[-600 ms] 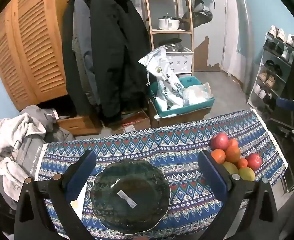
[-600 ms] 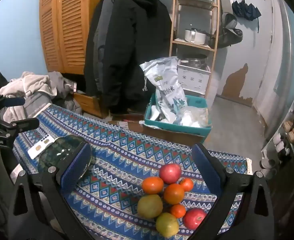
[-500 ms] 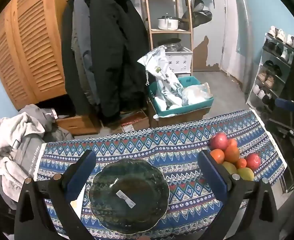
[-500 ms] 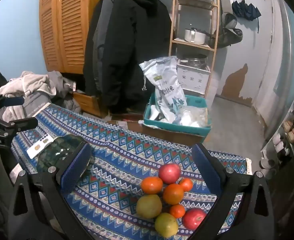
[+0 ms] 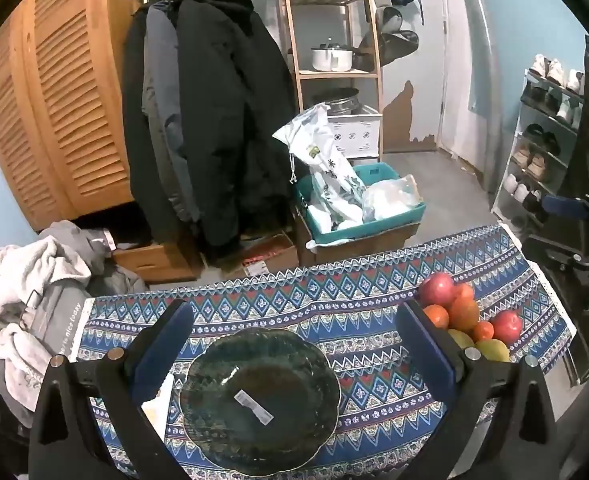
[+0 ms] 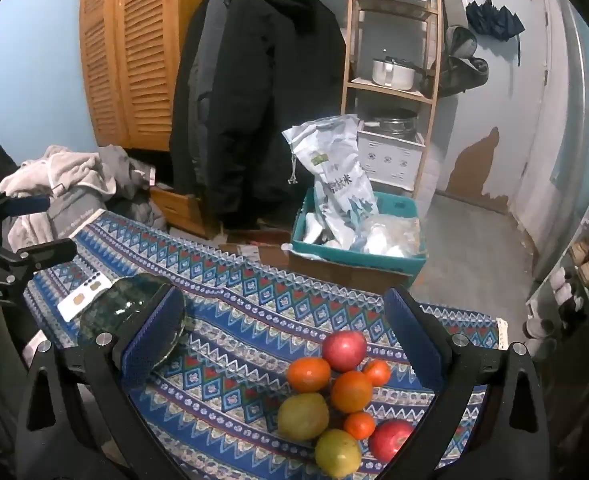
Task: Organize fruits
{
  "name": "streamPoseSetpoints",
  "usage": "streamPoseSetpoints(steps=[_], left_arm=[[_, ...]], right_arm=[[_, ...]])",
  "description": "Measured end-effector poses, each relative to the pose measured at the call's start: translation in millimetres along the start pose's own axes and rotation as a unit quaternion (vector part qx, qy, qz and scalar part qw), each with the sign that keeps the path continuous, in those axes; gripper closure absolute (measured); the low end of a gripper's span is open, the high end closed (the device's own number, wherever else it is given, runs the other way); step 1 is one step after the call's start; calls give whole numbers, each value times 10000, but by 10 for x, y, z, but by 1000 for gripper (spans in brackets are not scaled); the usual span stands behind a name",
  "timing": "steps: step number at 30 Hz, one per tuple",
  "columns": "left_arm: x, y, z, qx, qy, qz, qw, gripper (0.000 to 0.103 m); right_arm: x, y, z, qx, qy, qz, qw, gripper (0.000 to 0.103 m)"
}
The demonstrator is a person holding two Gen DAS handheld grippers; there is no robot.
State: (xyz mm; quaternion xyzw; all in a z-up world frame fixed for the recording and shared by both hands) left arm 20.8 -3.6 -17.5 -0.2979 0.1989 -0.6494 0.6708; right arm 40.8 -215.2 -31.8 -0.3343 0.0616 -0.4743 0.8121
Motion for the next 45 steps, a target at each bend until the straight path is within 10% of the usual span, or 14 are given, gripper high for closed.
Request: streamPoseSetpoints(steps=[45], left_arm=[[12,-26,-47,-78,-95,-133,9998,0]], right_arm=[[-24,-3,42,-17,-38,44,10000,4]])
Point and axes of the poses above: each gripper's, at about its wrist camera, not at the fingertips, and y roughly the way its jaws point, x to its right, z to its top, the point moved 3 cm from there along y, roughly the way its jaws point, and after that the axes turned 15 degrees about -y, right-handed, at the moved point
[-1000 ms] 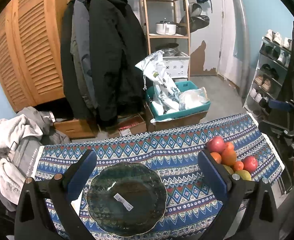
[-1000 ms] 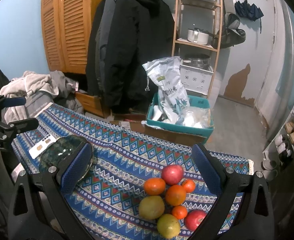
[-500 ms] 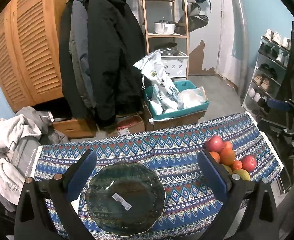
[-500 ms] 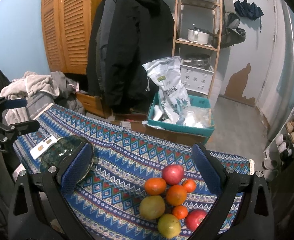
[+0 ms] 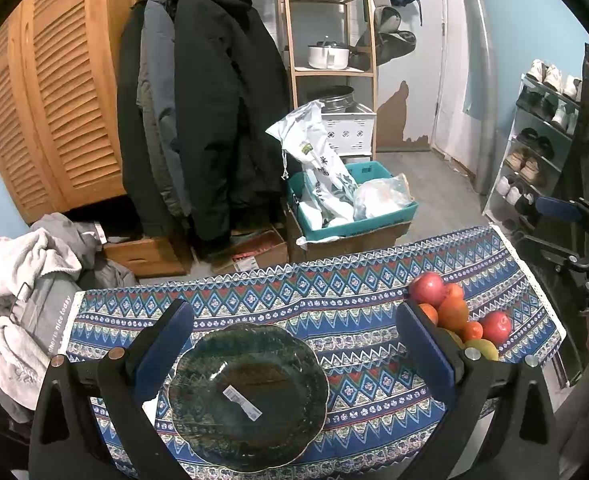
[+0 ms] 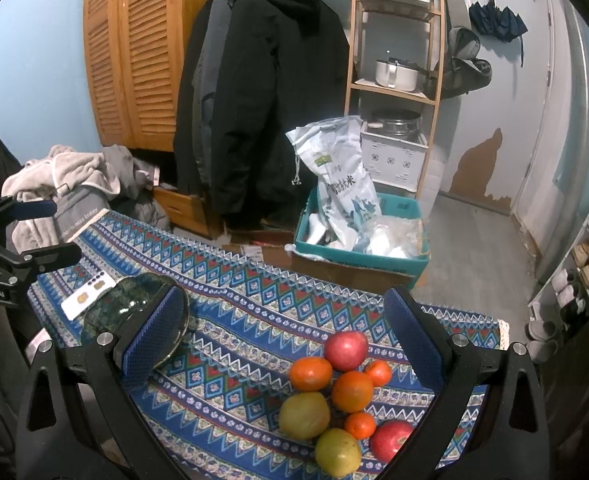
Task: Organize fruits
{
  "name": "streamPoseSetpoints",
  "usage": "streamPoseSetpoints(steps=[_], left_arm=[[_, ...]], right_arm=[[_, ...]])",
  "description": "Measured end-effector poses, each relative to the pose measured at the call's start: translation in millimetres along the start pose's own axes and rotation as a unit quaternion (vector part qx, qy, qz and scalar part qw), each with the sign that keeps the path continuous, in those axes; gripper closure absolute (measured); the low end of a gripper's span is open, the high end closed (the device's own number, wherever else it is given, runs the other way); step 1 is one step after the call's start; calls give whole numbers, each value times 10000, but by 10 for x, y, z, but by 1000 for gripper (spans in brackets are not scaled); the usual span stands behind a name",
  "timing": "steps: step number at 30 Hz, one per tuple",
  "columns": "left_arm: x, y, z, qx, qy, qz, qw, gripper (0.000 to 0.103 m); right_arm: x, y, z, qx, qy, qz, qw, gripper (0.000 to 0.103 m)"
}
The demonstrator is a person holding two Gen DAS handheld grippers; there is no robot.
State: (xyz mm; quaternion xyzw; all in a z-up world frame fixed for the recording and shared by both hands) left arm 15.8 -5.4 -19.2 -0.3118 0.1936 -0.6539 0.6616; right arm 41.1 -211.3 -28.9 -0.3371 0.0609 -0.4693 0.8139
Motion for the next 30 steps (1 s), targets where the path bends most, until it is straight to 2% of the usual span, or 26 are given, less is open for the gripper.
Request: streamPoseSetpoints(steps=[30], left_arm=[[35,-5,18,-46,-14,-72,10000,0]], right_arm=[[-20,-17,-6,0,7,2,10000,4]])
Point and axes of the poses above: each gripper's, at about its wrist camera, not at the fingertips, and y roughly the way its jaws point, x to its right, z to its top, the point moved 3 cm from there along y, roughly the way its jaws point, and after that the axes turned 15 degrees about -y, right-handed, at the moved point
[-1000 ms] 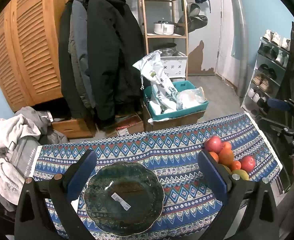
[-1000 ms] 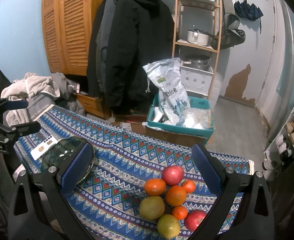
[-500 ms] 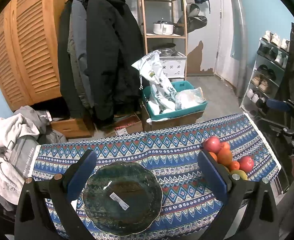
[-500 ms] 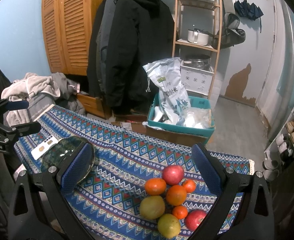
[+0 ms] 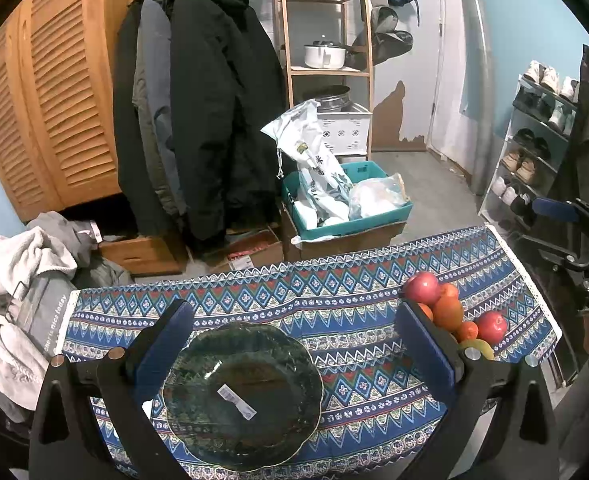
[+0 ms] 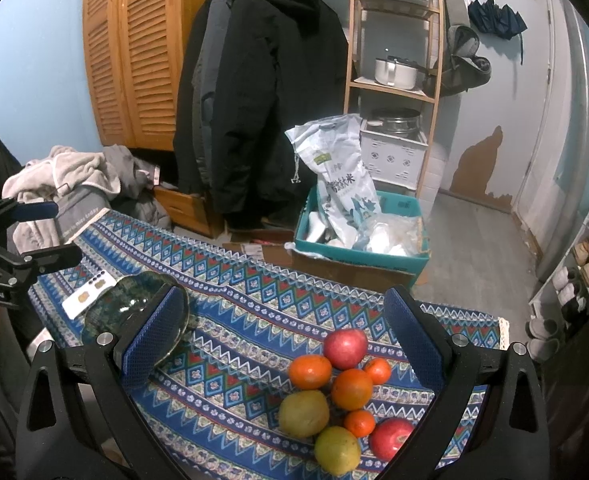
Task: Organize fruits
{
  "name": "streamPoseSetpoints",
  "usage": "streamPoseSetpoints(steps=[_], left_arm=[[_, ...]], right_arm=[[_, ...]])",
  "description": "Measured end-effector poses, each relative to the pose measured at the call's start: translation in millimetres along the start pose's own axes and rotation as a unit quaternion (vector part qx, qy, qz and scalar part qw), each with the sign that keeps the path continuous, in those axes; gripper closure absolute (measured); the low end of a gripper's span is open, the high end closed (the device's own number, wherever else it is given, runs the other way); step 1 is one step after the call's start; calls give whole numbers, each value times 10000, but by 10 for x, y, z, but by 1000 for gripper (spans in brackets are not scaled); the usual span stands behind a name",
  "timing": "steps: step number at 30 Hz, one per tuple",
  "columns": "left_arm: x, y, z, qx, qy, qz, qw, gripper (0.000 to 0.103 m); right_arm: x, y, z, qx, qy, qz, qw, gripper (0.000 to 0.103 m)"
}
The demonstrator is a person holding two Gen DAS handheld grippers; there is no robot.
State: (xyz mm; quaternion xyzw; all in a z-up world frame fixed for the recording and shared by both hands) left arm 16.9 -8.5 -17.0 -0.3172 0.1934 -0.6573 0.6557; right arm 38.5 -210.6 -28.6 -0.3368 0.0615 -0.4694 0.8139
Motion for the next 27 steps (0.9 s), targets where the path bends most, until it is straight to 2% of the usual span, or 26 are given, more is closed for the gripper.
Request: streamPoseSetpoints(steps=[18,27], left_arm=[[41,-1,9,13,-26,-71,10000,0],[165,40,-15,27,112,-83,9999,0]], right_arm=[[63,-37,-28,-10,36,-29,10000,4],[139,-122,-93,7,131,-102,9999,4]])
Point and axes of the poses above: each gripper's, at about its wrist camera, not at the fingertips, and y roughly the way its jaws point, x to its right, z to its top, the point moved 3 cm from there along y, roughly the way its jaws point, and after that the axes turned 15 degrees about -y, right-handed, at the moved point
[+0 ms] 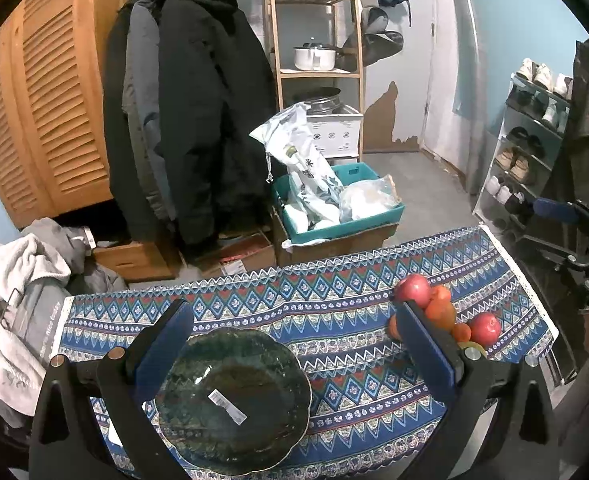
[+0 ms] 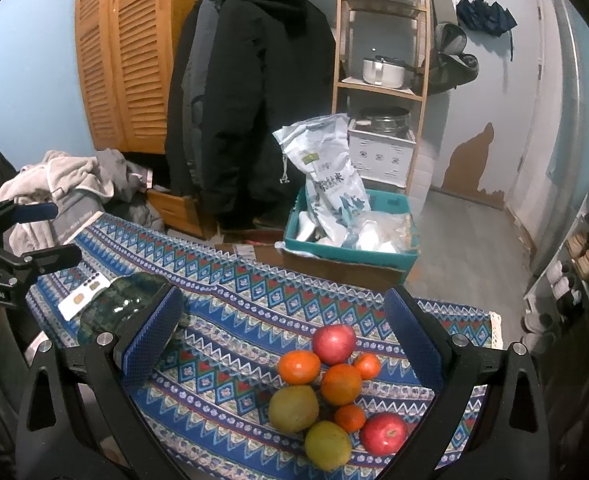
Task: Organize fruits
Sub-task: 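Reach the right gripper to the large red apple while the left gripper grasps an orange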
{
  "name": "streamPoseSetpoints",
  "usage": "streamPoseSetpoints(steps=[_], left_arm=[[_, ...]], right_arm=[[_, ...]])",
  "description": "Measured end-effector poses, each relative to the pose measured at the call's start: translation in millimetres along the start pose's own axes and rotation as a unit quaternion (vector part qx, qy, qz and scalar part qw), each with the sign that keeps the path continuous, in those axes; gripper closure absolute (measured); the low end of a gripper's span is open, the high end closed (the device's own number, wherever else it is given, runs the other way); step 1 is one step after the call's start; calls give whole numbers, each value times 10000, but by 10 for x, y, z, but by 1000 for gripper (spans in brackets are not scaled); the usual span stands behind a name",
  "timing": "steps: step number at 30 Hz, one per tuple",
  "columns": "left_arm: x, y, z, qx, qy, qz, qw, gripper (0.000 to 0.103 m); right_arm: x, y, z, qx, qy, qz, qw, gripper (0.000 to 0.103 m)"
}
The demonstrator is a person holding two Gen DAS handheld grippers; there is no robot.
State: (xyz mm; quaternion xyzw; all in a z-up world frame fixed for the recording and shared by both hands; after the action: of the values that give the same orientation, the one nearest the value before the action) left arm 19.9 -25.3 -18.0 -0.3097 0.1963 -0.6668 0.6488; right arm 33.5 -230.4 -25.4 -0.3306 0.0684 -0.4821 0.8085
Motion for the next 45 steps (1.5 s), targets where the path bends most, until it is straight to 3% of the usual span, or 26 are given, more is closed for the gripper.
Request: streamPoseSetpoints(steps=[7,19,27,37,45], left_arm=[[129,102,-29,-165,32,-138,9998,0],[527,547,-166,-856,118,-474,9951,0],[839,936,-315,-1380,351,-630,9878,0],[1051,1375,-529,-1828,569,-698,9790,0],[1139,1814,-772,-2228,692,-526,9710,0]], right_arm=[[144,-26,-125,-92,114,-236,9996,4],[555,9,-534,-523,587,-511,9956,4],[809,189,-942,-1117,800,-633,9885,4],[1021,611,-1545,-1946,1201,-427,9726,4],[1023,1022,-1995,-2686,1276,-136,9547,4]])
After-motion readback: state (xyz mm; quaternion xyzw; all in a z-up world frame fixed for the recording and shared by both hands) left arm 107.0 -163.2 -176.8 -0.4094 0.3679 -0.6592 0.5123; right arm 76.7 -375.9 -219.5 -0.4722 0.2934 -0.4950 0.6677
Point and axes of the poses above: each gripper's, at about its wrist camera, not at the fingertips, and y roughly the way its jaws point, x to its right, z to its top, the point moved 3 cm from there along y, roughly the way its jaws point, and after that the axes turned 15 degrees about -y, right-handed, at the moved point
